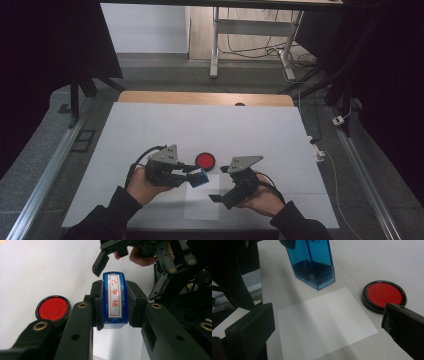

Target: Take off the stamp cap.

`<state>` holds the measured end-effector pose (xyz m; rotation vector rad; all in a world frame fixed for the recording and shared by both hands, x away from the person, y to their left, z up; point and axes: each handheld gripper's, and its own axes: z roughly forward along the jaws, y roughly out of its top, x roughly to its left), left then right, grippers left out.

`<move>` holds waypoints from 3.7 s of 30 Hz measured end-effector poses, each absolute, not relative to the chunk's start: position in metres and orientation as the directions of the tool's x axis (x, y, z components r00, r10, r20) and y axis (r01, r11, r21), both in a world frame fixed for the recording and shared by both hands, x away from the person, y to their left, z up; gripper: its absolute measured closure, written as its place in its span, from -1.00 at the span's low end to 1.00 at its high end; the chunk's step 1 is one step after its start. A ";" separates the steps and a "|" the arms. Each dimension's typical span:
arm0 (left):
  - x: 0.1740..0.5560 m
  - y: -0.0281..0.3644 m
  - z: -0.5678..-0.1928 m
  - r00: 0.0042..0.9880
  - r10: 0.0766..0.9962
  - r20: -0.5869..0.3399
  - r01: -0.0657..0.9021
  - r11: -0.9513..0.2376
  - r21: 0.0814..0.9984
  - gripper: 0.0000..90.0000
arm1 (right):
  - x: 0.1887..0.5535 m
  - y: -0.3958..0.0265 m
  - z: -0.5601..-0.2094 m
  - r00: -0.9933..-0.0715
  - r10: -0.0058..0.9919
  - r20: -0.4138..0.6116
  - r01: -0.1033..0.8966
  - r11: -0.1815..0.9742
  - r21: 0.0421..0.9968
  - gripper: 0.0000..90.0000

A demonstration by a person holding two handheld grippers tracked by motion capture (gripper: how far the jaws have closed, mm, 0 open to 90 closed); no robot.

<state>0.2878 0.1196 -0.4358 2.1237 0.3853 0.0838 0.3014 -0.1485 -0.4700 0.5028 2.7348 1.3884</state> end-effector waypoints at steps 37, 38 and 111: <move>0.288 0.121 -0.434 0.976 0.213 -0.053 0.148 -0.461 0.875 0.57 | 0.330 -0.126 -0.475 -0.978 -0.033 0.207 0.162 0.507 0.846 0.42; 0.288 0.122 -0.434 0.976 0.209 -0.056 0.148 -0.457 0.877 0.57 | 0.330 -0.126 -0.475 -0.978 -0.040 0.206 0.159 0.502 0.850 0.44; 0.293 0.132 -0.435 0.939 0.340 -0.050 0.210 -0.453 0.867 0.56 | 0.305 -0.163 -0.455 -0.967 0.223 0.120 0.228 0.558 0.798 0.52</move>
